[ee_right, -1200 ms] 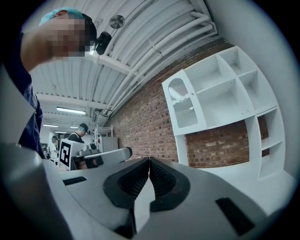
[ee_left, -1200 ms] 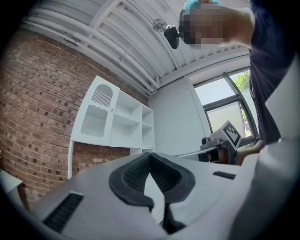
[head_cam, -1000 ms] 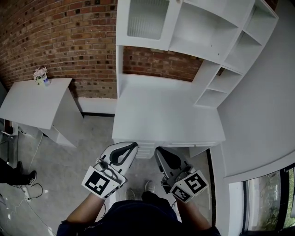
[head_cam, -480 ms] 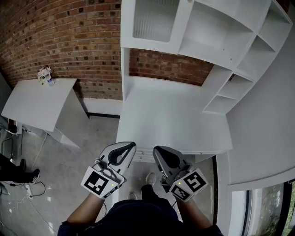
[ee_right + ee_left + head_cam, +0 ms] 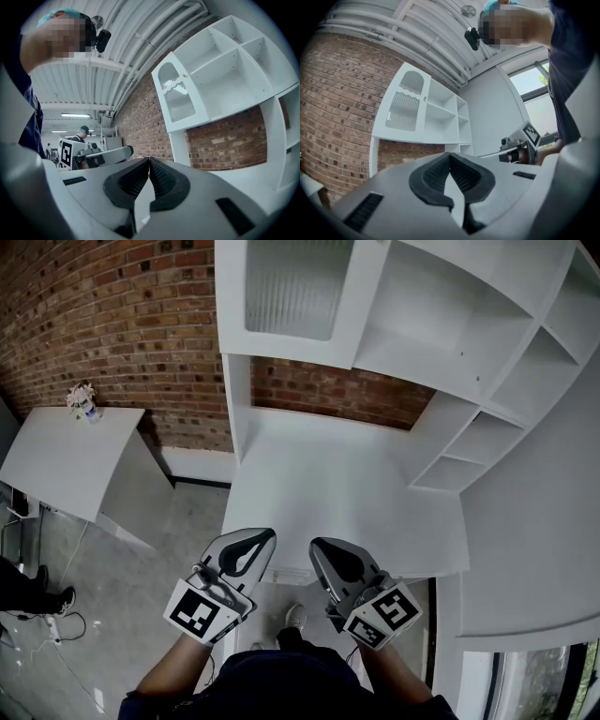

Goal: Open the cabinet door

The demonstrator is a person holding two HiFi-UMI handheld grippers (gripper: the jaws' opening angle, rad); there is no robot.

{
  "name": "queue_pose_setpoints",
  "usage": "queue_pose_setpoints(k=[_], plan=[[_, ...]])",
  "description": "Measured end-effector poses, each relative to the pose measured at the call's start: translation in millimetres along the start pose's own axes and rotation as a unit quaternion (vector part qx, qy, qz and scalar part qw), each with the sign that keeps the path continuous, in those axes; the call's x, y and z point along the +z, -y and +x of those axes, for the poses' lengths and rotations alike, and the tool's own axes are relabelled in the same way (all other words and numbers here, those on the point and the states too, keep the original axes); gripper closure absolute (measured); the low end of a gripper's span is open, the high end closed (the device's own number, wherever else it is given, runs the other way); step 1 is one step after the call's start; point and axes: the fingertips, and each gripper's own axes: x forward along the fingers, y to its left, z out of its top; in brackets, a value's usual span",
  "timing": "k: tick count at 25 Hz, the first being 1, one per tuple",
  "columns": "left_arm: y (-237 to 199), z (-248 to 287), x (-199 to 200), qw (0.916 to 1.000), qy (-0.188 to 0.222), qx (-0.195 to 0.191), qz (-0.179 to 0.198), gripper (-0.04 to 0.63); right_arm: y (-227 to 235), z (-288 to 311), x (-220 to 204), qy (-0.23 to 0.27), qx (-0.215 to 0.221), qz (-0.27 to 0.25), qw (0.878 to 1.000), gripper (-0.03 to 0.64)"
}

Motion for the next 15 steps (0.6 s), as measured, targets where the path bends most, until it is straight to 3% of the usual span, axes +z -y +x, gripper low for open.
queue_pose_setpoints(k=[4,15], plan=[[-13,35,-1,0.9996,0.018,0.02,-0.006,0.588,35,8,3,-0.006,0.014,-0.001,1.0,0.594],[-41,101,-26,0.9991,-0.007,0.039,-0.014,0.588,111,28,3,-0.008,0.022,0.016,1.0,0.594]])
